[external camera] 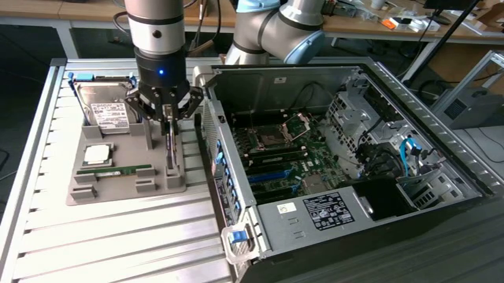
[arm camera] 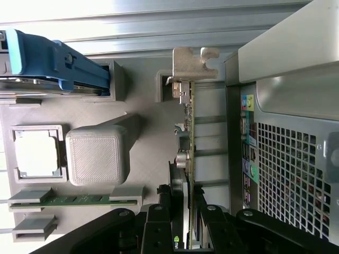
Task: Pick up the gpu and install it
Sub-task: 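Pick up the gpu and move the gpu toward the slot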
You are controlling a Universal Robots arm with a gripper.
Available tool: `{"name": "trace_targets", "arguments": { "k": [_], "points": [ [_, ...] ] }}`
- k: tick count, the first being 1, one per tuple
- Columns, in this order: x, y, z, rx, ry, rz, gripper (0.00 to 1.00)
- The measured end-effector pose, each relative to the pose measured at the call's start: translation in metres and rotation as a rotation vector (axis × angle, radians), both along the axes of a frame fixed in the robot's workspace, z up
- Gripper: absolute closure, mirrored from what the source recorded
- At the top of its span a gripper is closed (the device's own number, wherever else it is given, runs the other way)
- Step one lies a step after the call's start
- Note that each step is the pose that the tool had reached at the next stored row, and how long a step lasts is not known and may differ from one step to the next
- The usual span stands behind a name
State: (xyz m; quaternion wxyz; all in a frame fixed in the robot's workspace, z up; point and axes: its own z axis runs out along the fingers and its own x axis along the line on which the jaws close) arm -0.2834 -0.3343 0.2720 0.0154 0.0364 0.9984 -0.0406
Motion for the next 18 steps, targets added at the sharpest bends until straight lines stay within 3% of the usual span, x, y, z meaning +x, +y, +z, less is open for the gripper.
{"name": "trace_targets", "arguments": {
  "k": [18],
  "points": [
    [0.0,0.0,0.0048,0.0,0.0,0.0,0.73]
  ]
}}
